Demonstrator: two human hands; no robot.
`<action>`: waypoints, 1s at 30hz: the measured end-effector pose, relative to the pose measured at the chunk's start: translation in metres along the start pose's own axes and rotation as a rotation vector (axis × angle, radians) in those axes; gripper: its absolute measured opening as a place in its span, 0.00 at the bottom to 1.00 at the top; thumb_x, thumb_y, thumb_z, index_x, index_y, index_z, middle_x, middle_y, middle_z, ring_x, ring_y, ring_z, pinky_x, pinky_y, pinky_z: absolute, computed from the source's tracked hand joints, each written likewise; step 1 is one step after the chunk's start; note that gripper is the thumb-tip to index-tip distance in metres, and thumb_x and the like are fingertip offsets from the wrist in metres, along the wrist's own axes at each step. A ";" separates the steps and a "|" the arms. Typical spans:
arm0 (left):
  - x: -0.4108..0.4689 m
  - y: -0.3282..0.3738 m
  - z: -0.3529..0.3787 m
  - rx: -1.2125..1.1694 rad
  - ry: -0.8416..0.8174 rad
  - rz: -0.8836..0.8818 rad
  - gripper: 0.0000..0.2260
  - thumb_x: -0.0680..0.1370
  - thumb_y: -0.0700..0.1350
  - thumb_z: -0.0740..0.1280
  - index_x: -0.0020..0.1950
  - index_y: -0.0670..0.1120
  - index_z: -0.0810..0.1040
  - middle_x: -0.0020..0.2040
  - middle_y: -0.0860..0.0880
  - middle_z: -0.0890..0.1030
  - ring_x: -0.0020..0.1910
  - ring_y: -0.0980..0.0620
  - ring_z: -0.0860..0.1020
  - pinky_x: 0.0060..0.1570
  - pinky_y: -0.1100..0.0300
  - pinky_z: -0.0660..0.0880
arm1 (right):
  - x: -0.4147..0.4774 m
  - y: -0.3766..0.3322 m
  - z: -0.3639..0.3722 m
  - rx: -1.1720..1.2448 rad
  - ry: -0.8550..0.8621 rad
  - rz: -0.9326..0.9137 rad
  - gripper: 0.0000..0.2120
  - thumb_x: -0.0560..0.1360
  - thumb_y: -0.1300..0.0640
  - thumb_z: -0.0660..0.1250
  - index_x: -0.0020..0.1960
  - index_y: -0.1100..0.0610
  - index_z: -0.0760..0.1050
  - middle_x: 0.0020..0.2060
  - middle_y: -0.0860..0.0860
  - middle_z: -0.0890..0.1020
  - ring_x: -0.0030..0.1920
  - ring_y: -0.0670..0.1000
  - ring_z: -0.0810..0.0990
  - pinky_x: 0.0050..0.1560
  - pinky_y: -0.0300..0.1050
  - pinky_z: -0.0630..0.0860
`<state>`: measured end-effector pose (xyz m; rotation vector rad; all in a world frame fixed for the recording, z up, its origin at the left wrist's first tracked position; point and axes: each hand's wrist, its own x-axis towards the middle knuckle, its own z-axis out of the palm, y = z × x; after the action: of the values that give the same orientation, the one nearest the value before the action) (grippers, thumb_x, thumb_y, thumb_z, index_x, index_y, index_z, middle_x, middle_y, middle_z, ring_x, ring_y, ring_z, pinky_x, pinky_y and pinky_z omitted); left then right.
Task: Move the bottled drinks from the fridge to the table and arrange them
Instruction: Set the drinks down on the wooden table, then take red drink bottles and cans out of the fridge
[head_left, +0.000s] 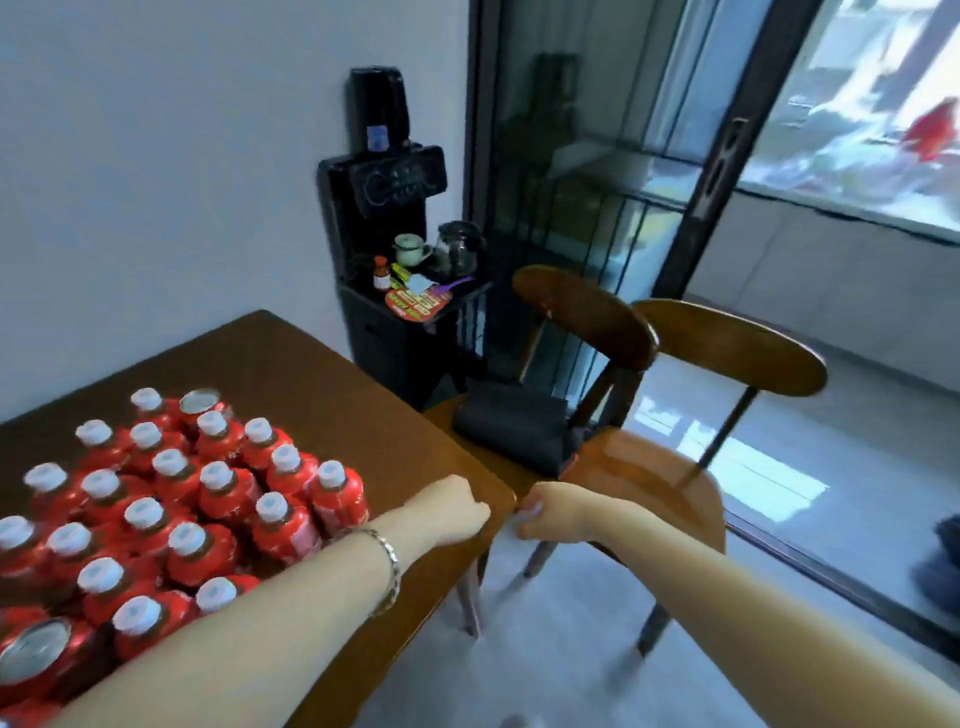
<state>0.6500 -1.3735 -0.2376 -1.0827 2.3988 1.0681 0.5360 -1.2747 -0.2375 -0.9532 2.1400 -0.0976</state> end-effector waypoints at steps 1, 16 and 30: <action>-0.004 0.019 0.005 0.003 0.002 0.057 0.11 0.80 0.48 0.59 0.56 0.43 0.75 0.52 0.45 0.77 0.51 0.49 0.75 0.41 0.64 0.70 | -0.016 0.013 -0.004 0.012 0.018 0.013 0.19 0.77 0.50 0.64 0.65 0.56 0.70 0.55 0.51 0.76 0.54 0.51 0.75 0.53 0.42 0.73; -0.173 0.389 0.287 0.454 -0.302 0.893 0.11 0.78 0.47 0.61 0.54 0.44 0.77 0.49 0.45 0.77 0.46 0.48 0.74 0.42 0.61 0.68 | -0.392 0.364 0.021 0.412 0.697 0.675 0.15 0.74 0.52 0.66 0.57 0.59 0.78 0.54 0.55 0.81 0.54 0.54 0.79 0.57 0.48 0.76; -0.379 0.646 0.587 0.415 -0.571 1.331 0.06 0.75 0.45 0.63 0.44 0.43 0.76 0.42 0.45 0.80 0.44 0.45 0.78 0.40 0.61 0.69 | -0.705 0.630 0.101 0.723 1.237 1.223 0.09 0.74 0.58 0.64 0.52 0.56 0.80 0.53 0.52 0.82 0.55 0.53 0.79 0.47 0.39 0.71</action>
<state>0.4086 -0.4627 -0.1068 1.0054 2.4626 0.8583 0.5218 -0.3351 -0.0914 1.2014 2.9378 -0.9256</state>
